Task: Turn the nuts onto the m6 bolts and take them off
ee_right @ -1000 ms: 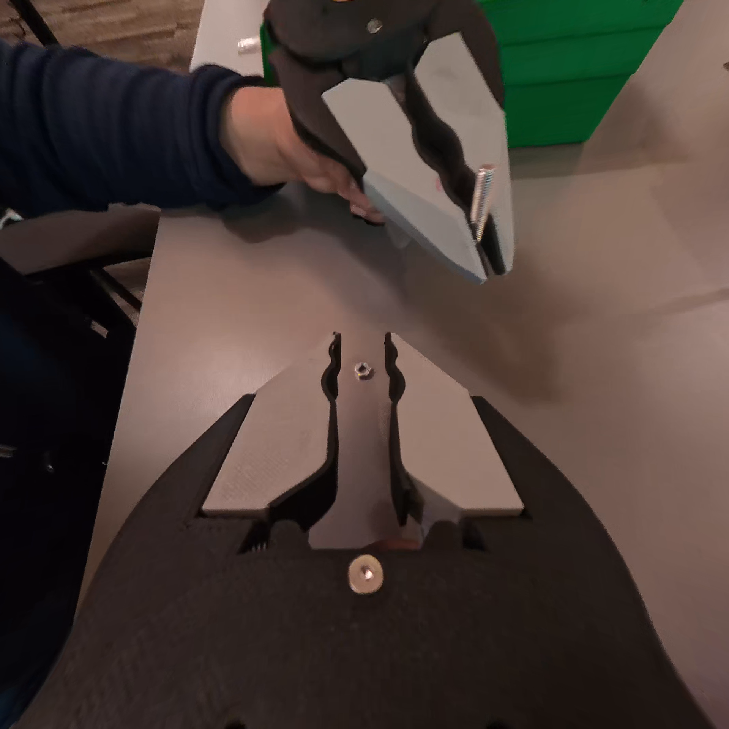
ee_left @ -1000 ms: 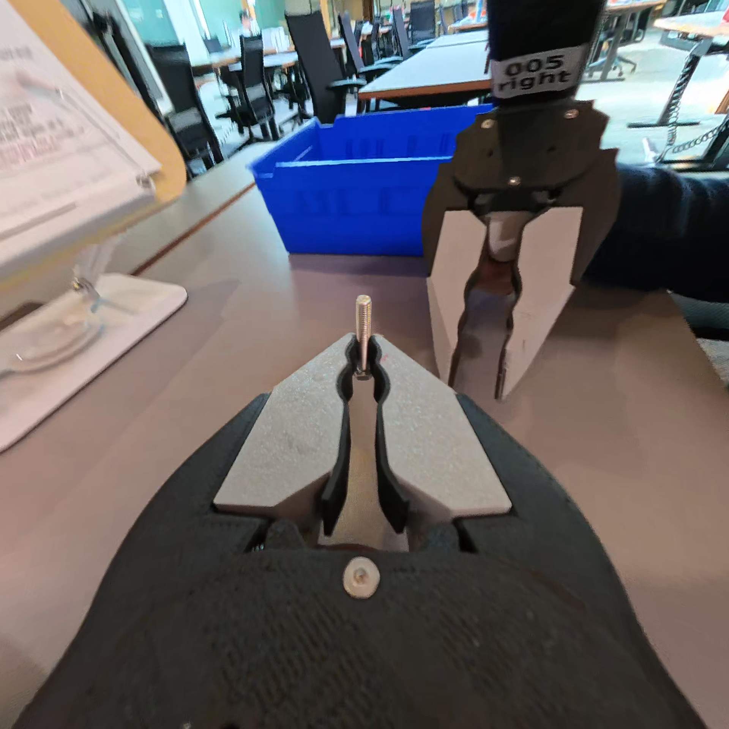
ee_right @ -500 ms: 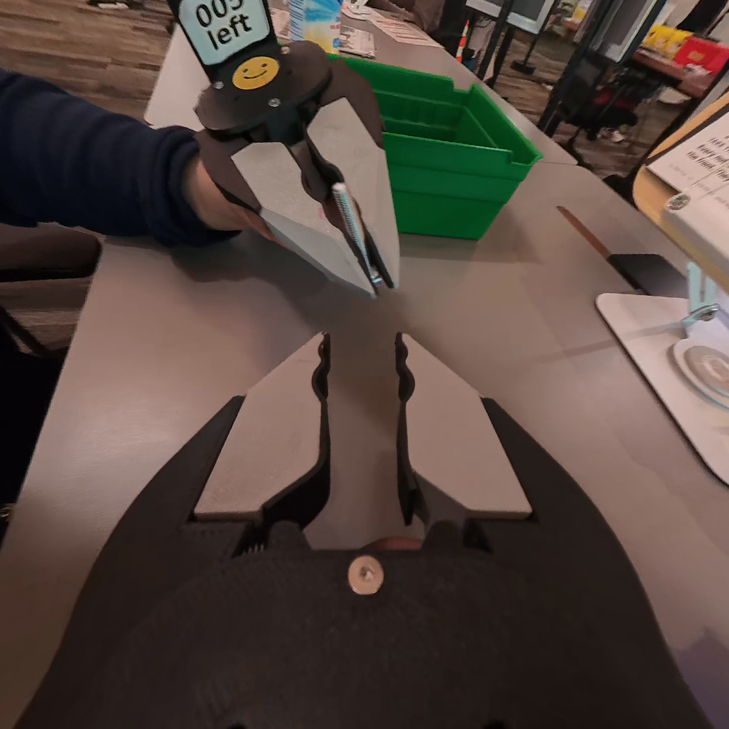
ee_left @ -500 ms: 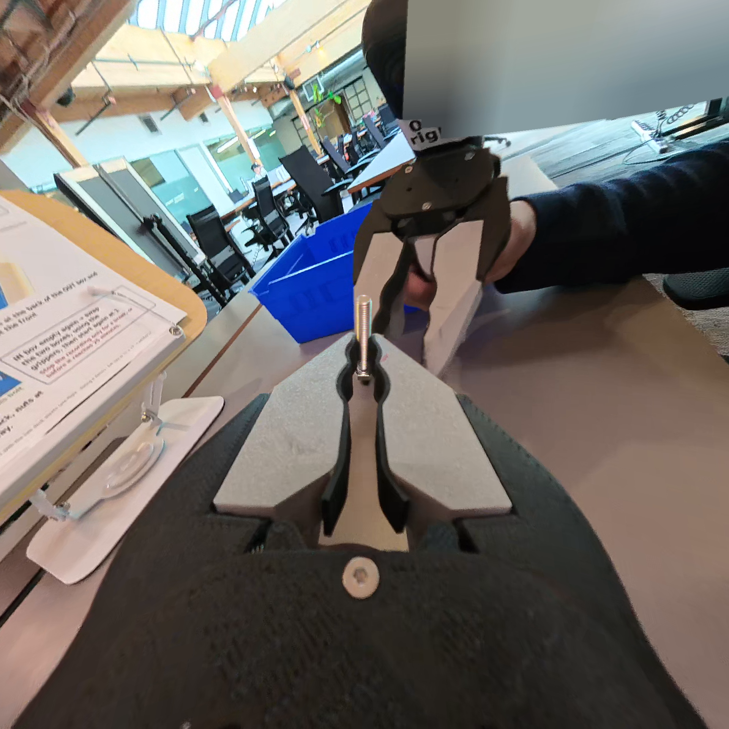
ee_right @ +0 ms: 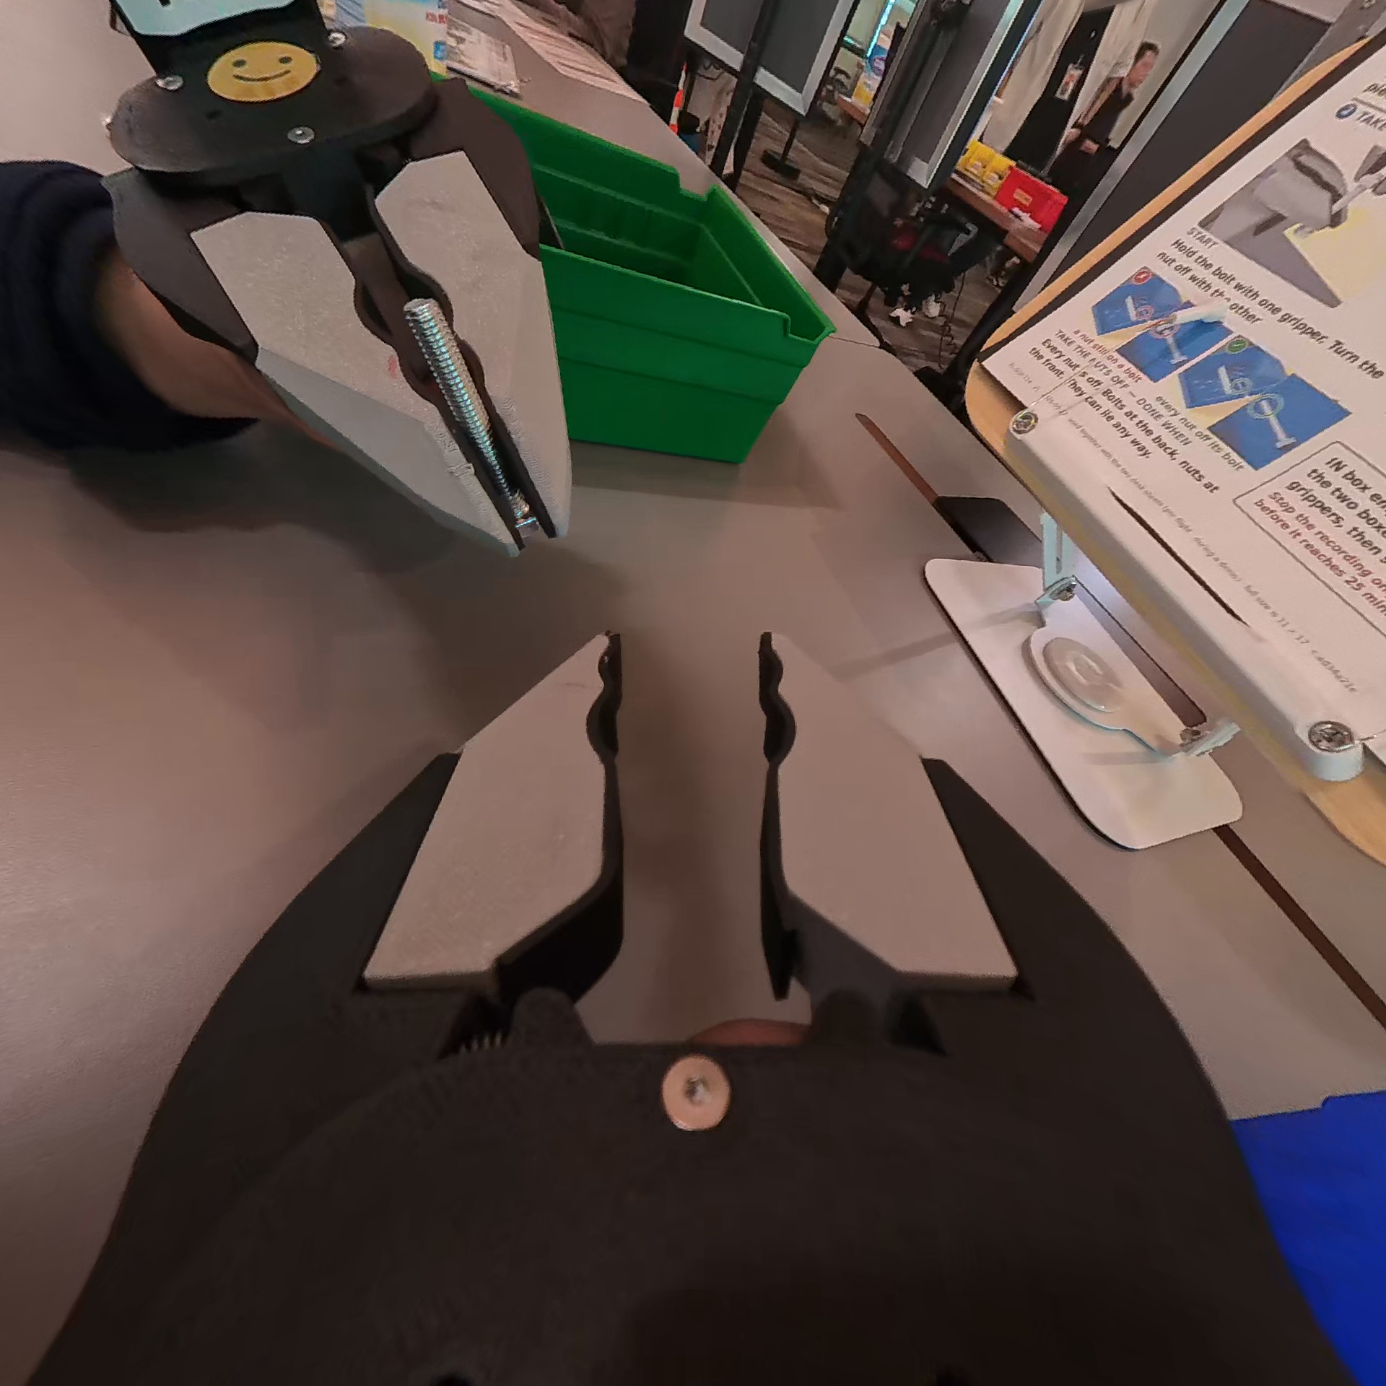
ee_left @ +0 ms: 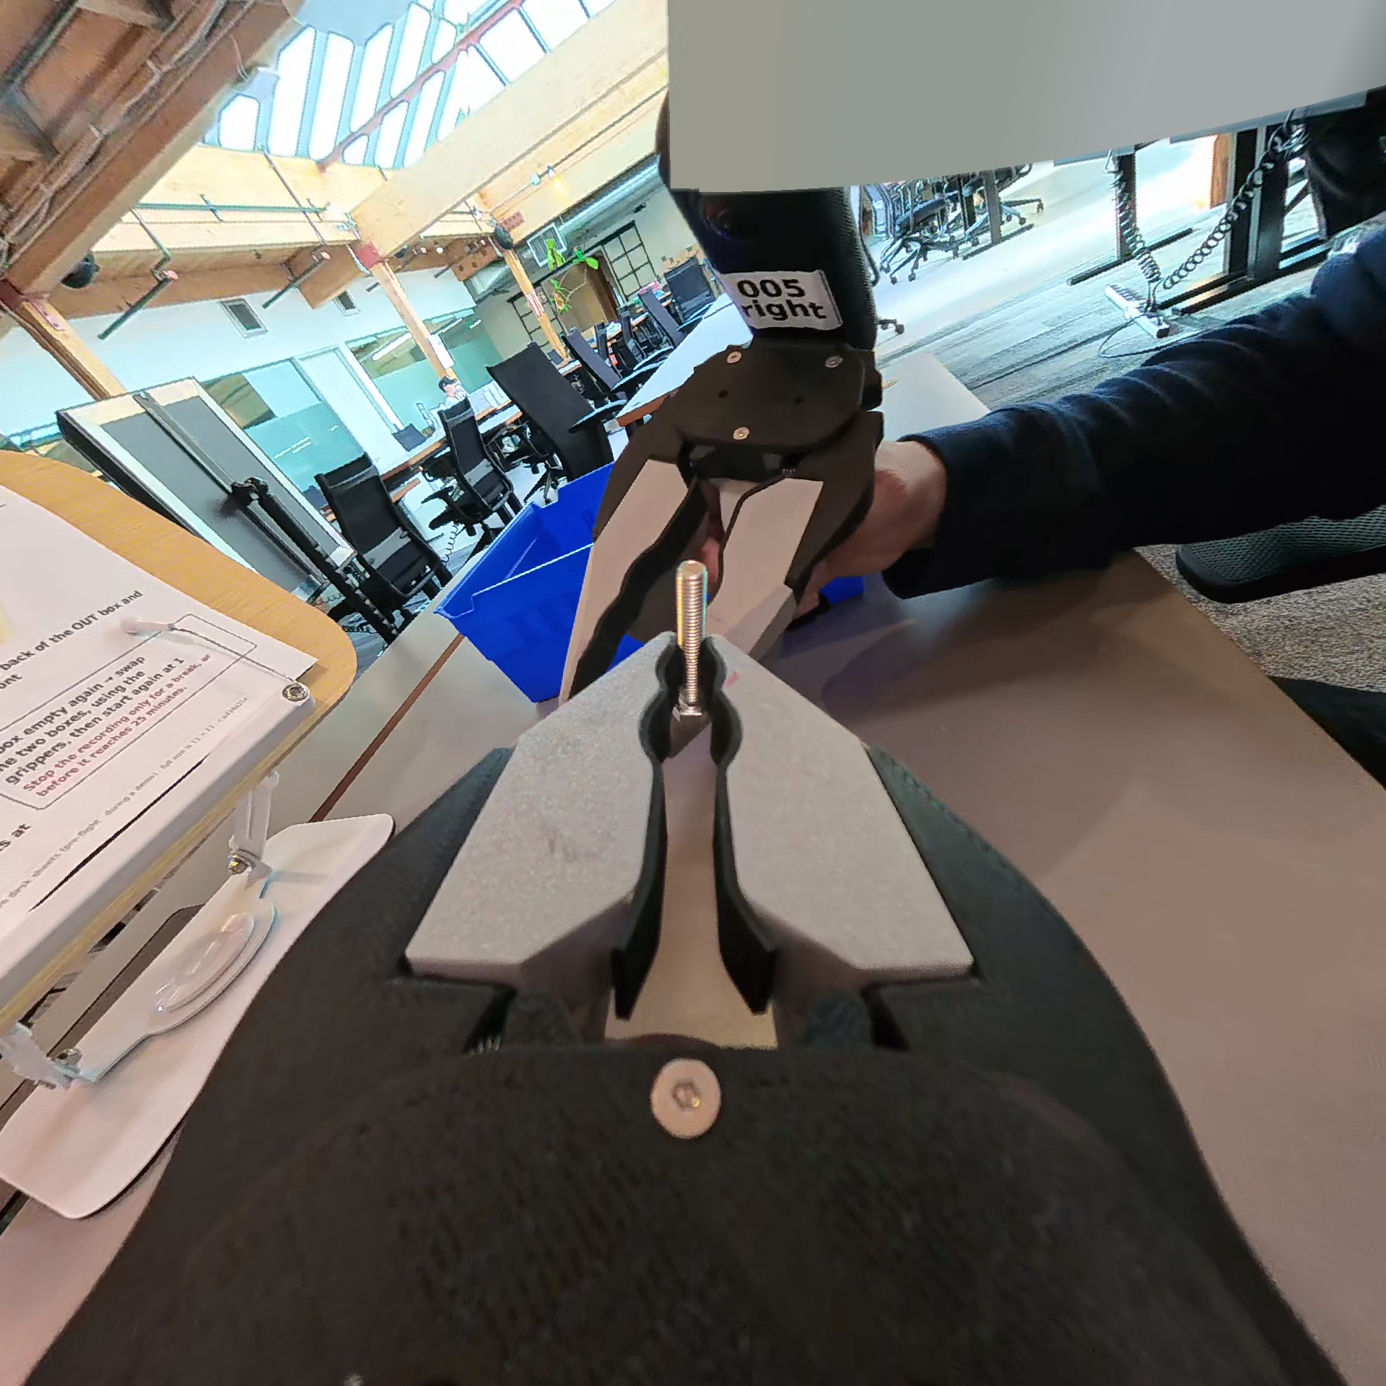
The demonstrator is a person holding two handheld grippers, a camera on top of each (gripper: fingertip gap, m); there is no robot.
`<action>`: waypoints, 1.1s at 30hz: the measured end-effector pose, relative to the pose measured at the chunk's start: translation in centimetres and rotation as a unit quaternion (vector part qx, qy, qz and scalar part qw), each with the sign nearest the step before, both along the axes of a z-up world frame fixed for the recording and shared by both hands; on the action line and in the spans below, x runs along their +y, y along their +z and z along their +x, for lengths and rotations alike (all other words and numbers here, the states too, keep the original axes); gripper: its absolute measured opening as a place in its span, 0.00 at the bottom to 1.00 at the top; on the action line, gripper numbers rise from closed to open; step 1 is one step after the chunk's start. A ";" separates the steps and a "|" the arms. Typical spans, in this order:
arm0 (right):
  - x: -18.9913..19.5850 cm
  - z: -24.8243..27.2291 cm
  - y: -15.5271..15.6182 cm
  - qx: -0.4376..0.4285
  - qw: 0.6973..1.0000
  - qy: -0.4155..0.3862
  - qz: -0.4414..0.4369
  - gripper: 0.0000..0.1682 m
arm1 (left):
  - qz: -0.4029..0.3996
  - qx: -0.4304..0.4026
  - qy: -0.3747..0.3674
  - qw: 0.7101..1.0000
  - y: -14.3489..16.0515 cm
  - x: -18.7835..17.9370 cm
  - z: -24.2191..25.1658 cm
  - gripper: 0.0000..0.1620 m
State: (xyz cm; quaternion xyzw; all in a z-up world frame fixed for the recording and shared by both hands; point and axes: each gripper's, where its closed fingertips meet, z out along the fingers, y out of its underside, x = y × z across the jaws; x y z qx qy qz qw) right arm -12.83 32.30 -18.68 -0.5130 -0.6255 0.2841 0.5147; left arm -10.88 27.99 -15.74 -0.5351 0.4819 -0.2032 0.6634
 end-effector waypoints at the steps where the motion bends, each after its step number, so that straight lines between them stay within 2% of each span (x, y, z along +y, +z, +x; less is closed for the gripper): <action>1: -0.1 0.0 0.0 -0.001 1.000 0.002 0.001 0.20 | 0.000 0.000 0.000 1.000 0.0 0.0 0.0 0.02; 4: -0.4 0.0 -0.2 -0.007 1.000 0.012 -0.002 0.19 | -0.002 0.000 -0.001 1.000 0.0 0.0 -0.1 0.02; 6: -0.6 0.2 -0.3 -0.012 1.000 0.021 -0.012 0.16 | -0.015 0.002 0.024 1.000 -0.2 0.9 -0.5 0.02; 8: -1.1 0.3 -0.8 -0.024 0.998 0.040 -0.045 0.14 | -0.077 0.003 0.083 0.994 -1.3 3.1 -1.8 0.02; 11: -2.7 0.6 -2.6 -0.069 0.988 0.091 -0.108 0.14 | -0.215 -0.011 0.135 0.967 -4.0 5.4 -3.2 0.02; 13: -3.7 0.7 -4.0 -0.102 0.981 0.114 -0.123 0.14 | -0.256 -0.008 0.154 0.954 -5.3 5.9 -3.9 0.02; 19: -5.6 0.3 -7.0 -0.170 0.968 0.138 -0.122 0.12 | -0.274 -0.013 0.163 0.948 -5.8 6.3 -4.4 0.02; 23: -5.2 -0.1 -8.7 -0.206 0.965 0.114 -0.113 0.10 | -0.281 -0.010 0.169 0.945 -6.3 6.5 -4.6 0.02; 33: -5.7 -0.6 -9.9 -0.222 0.961 0.121 -0.111 0.09 | -0.286 -0.004 0.164 0.944 -6.7 6.4 -4.3 0.02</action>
